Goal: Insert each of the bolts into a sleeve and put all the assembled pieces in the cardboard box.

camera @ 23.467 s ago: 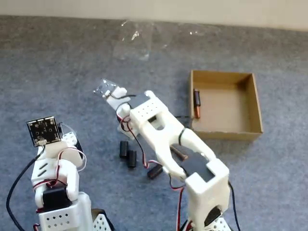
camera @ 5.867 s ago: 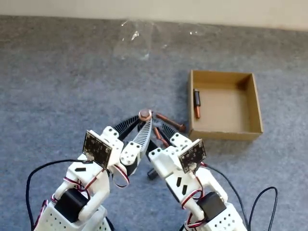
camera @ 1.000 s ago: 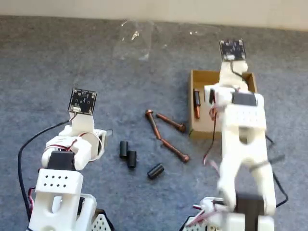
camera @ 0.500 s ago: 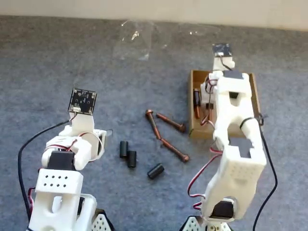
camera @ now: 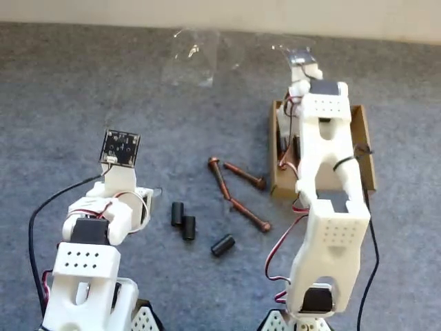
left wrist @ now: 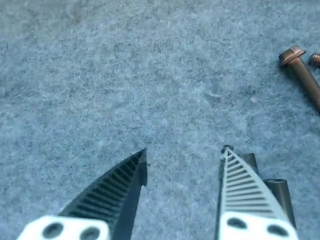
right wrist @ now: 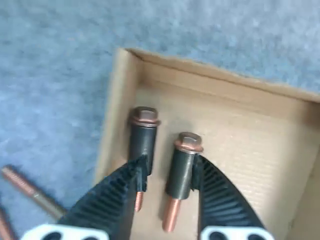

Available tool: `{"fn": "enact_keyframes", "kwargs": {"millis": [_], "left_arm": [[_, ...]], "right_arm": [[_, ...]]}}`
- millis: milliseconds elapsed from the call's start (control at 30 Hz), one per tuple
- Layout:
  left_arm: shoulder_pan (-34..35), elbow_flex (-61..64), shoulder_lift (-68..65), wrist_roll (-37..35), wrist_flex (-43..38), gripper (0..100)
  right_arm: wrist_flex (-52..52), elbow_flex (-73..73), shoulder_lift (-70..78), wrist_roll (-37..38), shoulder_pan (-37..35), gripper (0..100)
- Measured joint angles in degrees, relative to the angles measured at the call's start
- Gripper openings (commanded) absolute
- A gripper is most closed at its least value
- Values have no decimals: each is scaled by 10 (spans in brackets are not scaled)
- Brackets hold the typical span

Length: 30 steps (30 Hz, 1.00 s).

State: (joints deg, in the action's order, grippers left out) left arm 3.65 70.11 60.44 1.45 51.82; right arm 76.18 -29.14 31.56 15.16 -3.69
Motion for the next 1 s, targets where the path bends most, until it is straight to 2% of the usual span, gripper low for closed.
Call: {"fn": "enact_keyframes", "kwargs": {"millis": [200,333,433,667,1000], "left_arm": [[0,0,0,0,0,220],[0,0,0,0,0,220],[0,0,0,0,0,220],[0,0,0,0,0,220],[0,0,0,0,0,220]], "right_arm": [[119,-149,0,2,-32,124],[219,-259,0,2,-84,123],[234,-300,-2,3,-123,123],[236,-227,-42,3,-184,123],[236,-88,-232,3,-215,123]]}}
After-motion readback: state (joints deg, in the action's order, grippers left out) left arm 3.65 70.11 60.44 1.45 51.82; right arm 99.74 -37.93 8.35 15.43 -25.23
